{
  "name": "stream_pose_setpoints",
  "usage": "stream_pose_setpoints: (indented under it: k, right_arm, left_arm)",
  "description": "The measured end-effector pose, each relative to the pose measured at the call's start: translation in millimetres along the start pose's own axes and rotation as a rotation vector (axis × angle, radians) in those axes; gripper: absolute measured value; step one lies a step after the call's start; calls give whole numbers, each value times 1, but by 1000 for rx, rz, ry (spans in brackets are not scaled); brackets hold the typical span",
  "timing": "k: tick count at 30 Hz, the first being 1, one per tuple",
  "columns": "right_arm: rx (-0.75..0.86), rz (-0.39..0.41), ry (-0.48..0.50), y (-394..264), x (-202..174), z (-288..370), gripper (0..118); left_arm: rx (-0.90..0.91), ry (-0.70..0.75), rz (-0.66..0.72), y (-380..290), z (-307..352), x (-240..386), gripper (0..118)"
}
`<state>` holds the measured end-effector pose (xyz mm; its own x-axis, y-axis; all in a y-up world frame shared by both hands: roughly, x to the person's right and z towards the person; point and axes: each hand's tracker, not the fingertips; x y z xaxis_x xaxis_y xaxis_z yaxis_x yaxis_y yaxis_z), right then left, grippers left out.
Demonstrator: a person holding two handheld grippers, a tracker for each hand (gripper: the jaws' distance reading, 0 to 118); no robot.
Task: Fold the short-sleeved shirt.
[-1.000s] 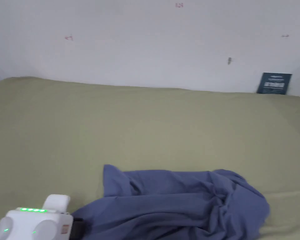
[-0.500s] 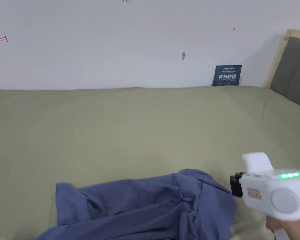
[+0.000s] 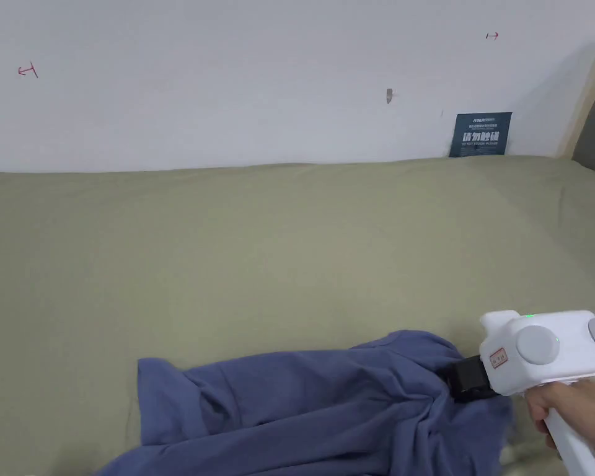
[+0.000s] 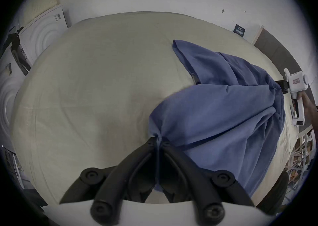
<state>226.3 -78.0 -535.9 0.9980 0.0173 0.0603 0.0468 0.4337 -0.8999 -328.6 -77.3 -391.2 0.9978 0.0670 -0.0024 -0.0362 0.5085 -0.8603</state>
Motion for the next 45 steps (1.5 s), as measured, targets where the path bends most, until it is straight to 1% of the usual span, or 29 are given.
stream_pose_setpoints:
  k: [1,2,3,4,6,7,8,10,11,16,20,25,28,33,37,39,42,45]
  right_arm:
    - [7,-24,7,1,0,5,89]
    - [12,-6,39,-1,1,14,84]
    - [35,8,79,-3,-1,26,64]
    - [41,12,144,-3,-2,38,3]
    - [106,47,95,-1,-6,67,4]
    - [134,84,98,-1,-6,84,4]
    - [178,88,89,0,-5,103,4]
    - [242,63,103,-8,2,144,4]
    - [263,50,126,-8,6,165,4]
    - [408,41,179,-17,22,263,4]
    - [518,31,189,-24,32,332,4]
    - [618,22,161,-35,38,397,4]
    - [660,23,125,-32,38,421,4]
    - [698,24,92,-16,43,441,4]
    - [712,26,70,13,46,441,4]
    - [714,41,38,34,45,433,4]
    - [712,42,20,63,44,424,4]
    - [724,24,15,92,43,412,4]
  left_arm:
    - [-5,-1,6,3,0,-1,0]
    - [-13,-3,14,4,1,-2,0]
    - [-21,-6,20,7,4,-3,0]
    - [-27,-10,28,9,7,-4,0]
    - [-24,-3,43,12,19,-5,0]
    - [3,20,23,13,31,-5,0]
    - [33,54,10,16,46,-6,0]
    - [91,85,16,23,76,-11,0]
    - [118,94,34,29,97,-17,0]
    - [281,179,22,53,193,-28,0]
    - [403,168,51,74,266,-31,0]
    - [492,172,38,93,324,-13,0]
    - [533,167,58,105,343,1,0]
    - [556,192,28,132,349,22,0]
    - [571,175,45,160,341,28,0]
    - [573,169,61,176,335,31,0]
    - [577,176,67,201,325,37,0]
    - [581,203,49,228,315,40,0]
